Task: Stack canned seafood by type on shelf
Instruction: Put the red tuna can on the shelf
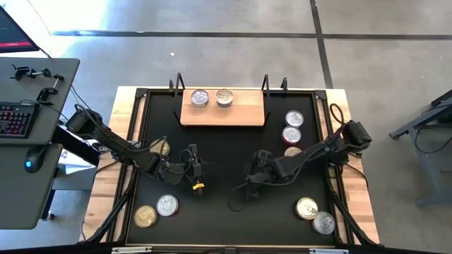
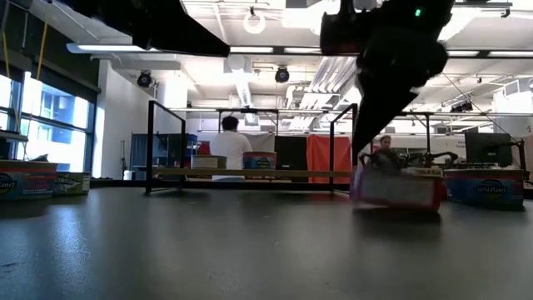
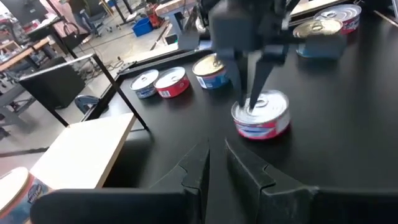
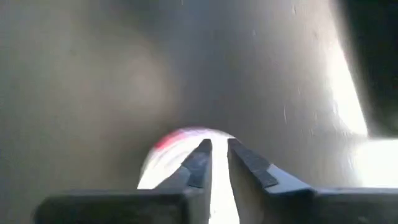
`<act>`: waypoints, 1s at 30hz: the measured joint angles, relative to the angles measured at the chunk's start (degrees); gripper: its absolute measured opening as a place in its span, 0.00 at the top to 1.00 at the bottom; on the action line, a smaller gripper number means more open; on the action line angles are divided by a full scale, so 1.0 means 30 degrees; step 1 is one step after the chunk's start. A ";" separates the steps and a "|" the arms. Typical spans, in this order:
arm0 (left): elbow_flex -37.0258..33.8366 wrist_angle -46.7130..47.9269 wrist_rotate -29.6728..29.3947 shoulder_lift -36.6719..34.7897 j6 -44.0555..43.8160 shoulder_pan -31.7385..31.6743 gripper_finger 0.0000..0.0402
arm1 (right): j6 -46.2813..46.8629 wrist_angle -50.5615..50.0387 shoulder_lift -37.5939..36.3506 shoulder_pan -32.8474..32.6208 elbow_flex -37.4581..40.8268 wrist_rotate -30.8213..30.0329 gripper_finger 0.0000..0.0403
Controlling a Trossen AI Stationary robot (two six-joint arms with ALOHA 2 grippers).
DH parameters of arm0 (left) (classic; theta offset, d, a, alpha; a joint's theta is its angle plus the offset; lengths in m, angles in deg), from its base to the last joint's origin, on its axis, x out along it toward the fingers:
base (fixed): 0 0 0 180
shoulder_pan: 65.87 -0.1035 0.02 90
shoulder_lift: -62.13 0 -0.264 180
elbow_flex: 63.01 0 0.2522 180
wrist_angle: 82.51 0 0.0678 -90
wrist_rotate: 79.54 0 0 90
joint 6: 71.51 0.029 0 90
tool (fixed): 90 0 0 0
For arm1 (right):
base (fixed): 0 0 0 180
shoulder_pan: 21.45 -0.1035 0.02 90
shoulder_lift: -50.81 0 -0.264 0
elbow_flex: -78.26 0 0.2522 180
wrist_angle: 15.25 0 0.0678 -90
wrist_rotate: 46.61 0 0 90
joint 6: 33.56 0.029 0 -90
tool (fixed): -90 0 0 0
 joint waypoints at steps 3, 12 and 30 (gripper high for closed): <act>-0.0007 0.0349 -0.0015 0.0102 -0.0473 0.0000 0.90 | 0.1429 -0.1574 -0.0530 -0.0870 -0.0170 0.0196 0.77; -0.0015 -0.0359 0.0014 0.1995 -0.0641 -0.0035 0.90 | 0.9983 -0.4496 -0.0842 -0.2327 0.2600 0.2004 0.57; -0.0001 -0.2618 0.7718 0.4828 -0.0971 -0.3189 0.90 | 0.3149 0.8295 -0.0495 0.0442 0.5362 0.5116 0.69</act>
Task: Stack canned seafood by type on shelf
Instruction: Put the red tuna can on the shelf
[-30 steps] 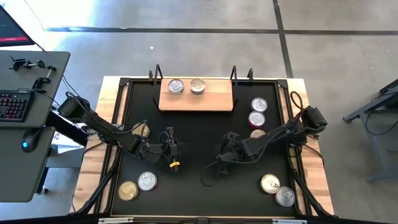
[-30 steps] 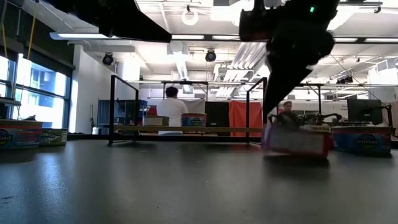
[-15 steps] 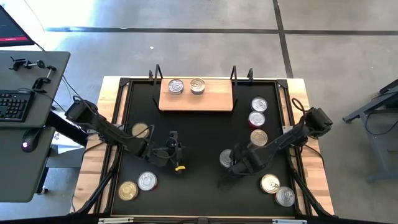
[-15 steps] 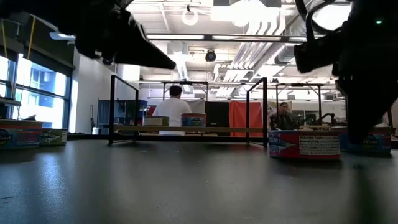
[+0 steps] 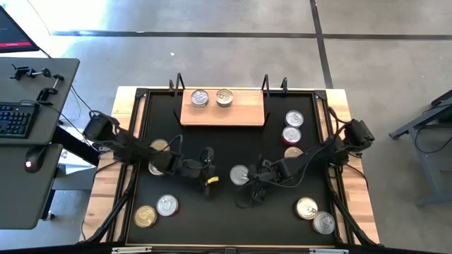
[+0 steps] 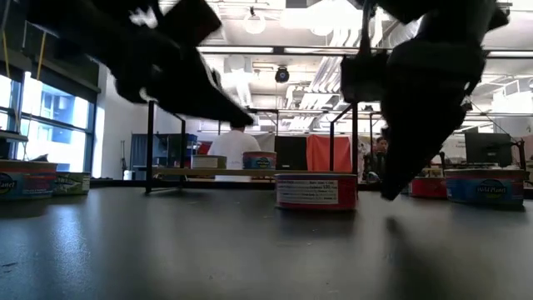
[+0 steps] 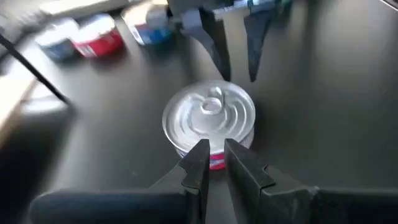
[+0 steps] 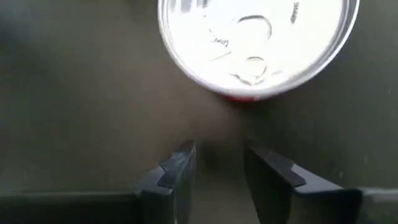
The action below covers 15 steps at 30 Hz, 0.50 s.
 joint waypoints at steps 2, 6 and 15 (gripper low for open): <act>0.0001 -0.0435 0.1066 0.0896 -0.0548 -0.0812 0.90 | -0.0868 0.0684 0.0226 0.0258 0.0031 -0.0167 0.70; -0.0016 -0.1967 0.2442 0.3056 -0.0886 -0.2293 0.90 | -0.1875 0.1245 0.0432 0.0854 0.0031 -0.0292 0.71; 0.0632 -0.2661 0.9336 0.3791 -0.1372 -0.2613 0.92 | 0.0760 -0.1069 -0.0048 0.1677 -0.0326 -0.6957 0.71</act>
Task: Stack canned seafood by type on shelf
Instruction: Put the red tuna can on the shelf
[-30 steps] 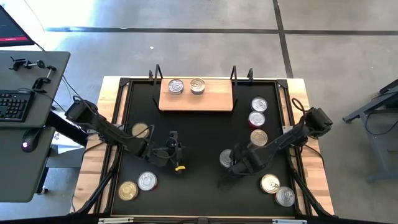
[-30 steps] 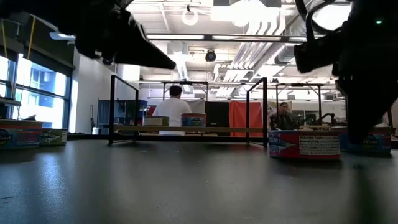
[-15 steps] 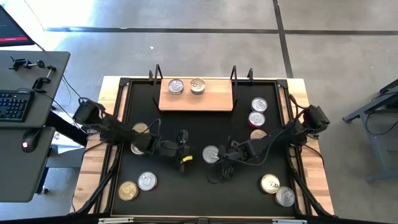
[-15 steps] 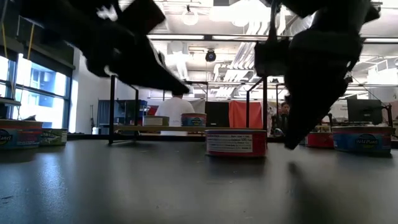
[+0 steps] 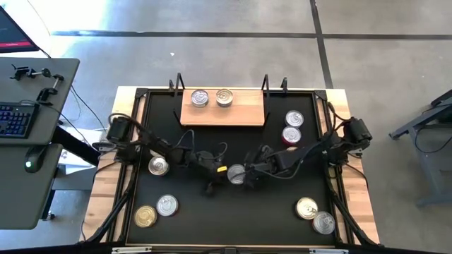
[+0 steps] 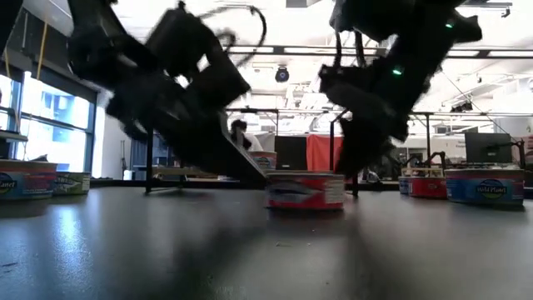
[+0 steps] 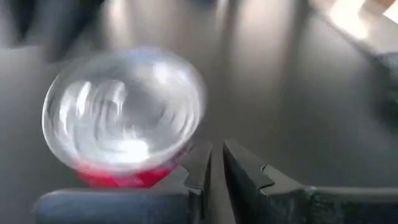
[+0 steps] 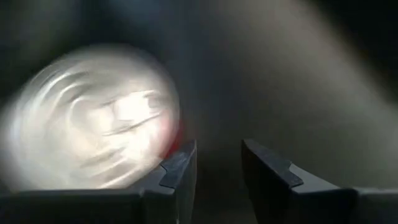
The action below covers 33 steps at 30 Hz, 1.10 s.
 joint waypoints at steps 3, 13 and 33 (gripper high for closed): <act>0.0044 0.1767 -0.1663 -0.1421 0.0529 0.0636 0.96 | 0.1752 -0.2373 0.0031 -0.0277 -0.0094 -0.1203 0.71; 0.0025 0.2700 -0.5136 -0.2559 0.7465 0.2468 0.95 | 0.0573 -0.1646 0.0029 -0.2561 -0.0145 0.0025 0.71; 0.1205 0.2412 -0.4249 0.0219 1.3287 0.0418 0.91 | -0.6365 0.5346 0.0218 -0.4893 -0.0130 -0.3640 0.71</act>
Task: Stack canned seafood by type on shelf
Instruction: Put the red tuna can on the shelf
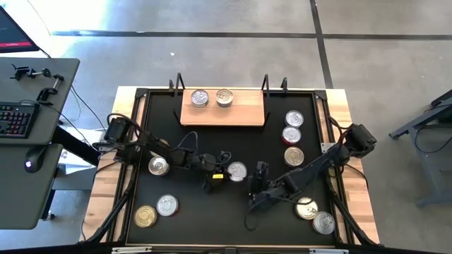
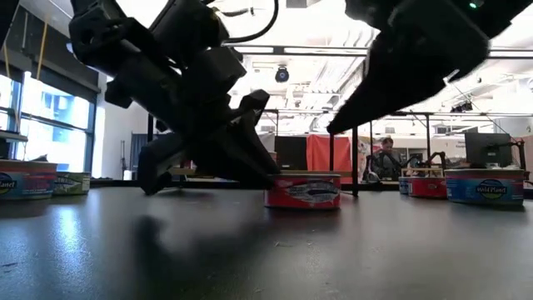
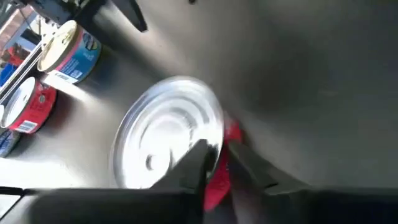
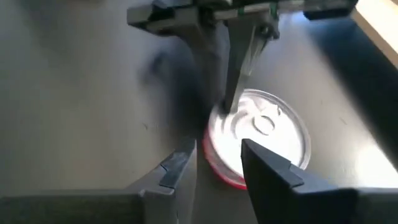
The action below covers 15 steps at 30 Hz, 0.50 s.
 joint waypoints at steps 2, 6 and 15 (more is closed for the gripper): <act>-0.0017 0.0048 0.0039 -0.0122 -0.0634 -0.0124 0.97 | -0.0811 0.0249 0.0000 0.0145 0.0000 0.0400 0.69; -0.0079 -0.0555 0.0366 -0.0117 -0.1766 -0.0247 0.99 | -0.2404 0.0304 0.0000 0.0433 0.0000 0.1186 0.59; -0.0102 -0.1296 0.1454 -0.0102 -0.3199 -0.0520 1.00 | -0.9471 -0.0112 0.0000 0.0463 0.0000 0.0198 0.40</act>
